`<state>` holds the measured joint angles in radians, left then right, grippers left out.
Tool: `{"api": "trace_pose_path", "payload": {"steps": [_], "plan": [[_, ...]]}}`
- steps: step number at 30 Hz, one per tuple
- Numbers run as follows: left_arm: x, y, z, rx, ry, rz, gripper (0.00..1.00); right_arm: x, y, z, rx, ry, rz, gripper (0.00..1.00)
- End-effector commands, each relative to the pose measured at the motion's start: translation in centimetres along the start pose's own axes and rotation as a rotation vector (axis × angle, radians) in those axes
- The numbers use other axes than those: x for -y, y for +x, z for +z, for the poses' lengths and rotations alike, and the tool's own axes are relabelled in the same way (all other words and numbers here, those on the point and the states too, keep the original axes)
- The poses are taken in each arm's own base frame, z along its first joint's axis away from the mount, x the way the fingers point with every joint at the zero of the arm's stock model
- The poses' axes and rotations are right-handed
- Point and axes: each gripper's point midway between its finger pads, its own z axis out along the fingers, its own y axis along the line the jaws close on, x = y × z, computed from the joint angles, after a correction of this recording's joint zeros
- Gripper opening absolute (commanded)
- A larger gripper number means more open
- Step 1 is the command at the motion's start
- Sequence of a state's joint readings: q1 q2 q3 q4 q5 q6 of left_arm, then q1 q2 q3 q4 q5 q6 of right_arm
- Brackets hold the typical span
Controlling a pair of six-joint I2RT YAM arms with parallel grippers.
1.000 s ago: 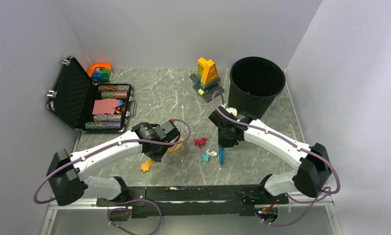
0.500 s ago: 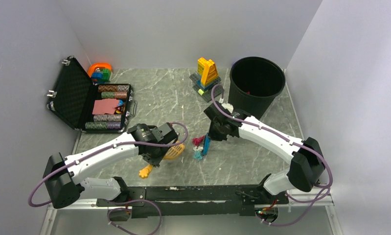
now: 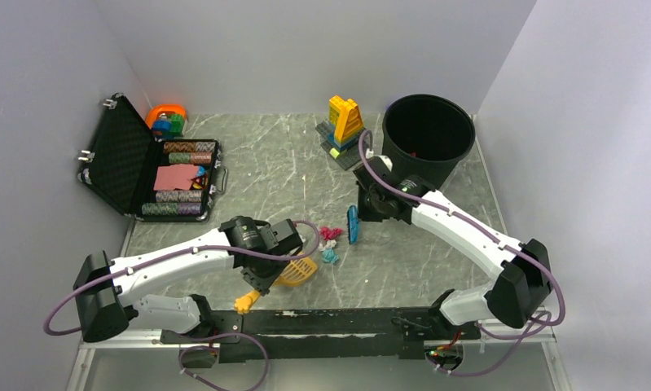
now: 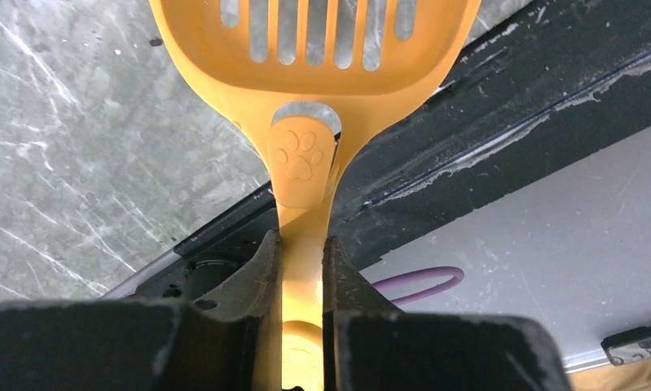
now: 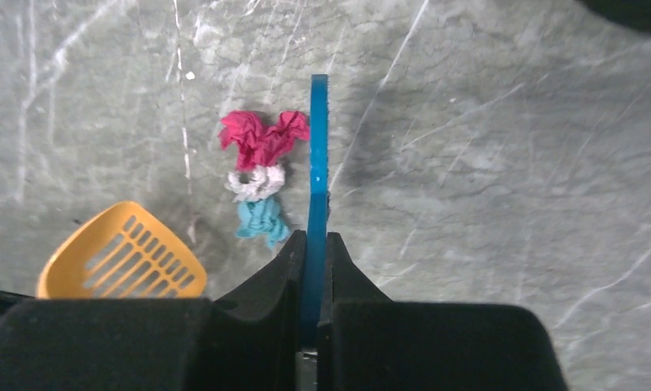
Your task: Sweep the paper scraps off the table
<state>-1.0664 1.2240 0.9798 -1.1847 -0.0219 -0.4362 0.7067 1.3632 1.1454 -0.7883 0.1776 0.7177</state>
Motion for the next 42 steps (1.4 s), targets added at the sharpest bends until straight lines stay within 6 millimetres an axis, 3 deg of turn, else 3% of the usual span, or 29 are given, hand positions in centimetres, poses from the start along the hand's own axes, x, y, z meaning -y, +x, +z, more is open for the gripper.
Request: {"api": "trace_pose_path", "payload": {"steps": [1,4,11,17,22,34,42], "plan": [[1.7,0.3,-0.3,-0.013,0.052,-0.006,0.0,0.2,-2.5,-0.6,0.057,0.006,-0.291,0.0],[2.5,-0.1,-0.1,-0.008,0.06,-0.011,0.0,0.1,-2.5,0.5,0.005,0.021,-0.482,0.0],[3.7,-0.7,0.7,-0.013,0.05,-0.02,0.0,0.5,-3.9,3.2,-0.034,0.271,-0.811,0.0],[4.1,-1.2,1.7,-0.015,0.036,-0.059,0.0,-3.1,-1.6,5.4,-0.118,0.07,-0.922,0.0],[4.4,-1.6,2.6,-0.018,0.035,-0.076,0.0,-5.7,0.0,4.6,-0.133,-0.127,-0.932,0.0],[3.1,-3.2,4.2,-0.002,-0.091,-0.087,0.0,-8.8,4.2,2.3,-0.313,-0.42,-0.928,0.0],[3.4,-4.4,4.7,-0.003,-0.107,-0.065,0.0,-10.7,4.2,0.6,-0.375,-0.601,-0.736,0.0]]}}
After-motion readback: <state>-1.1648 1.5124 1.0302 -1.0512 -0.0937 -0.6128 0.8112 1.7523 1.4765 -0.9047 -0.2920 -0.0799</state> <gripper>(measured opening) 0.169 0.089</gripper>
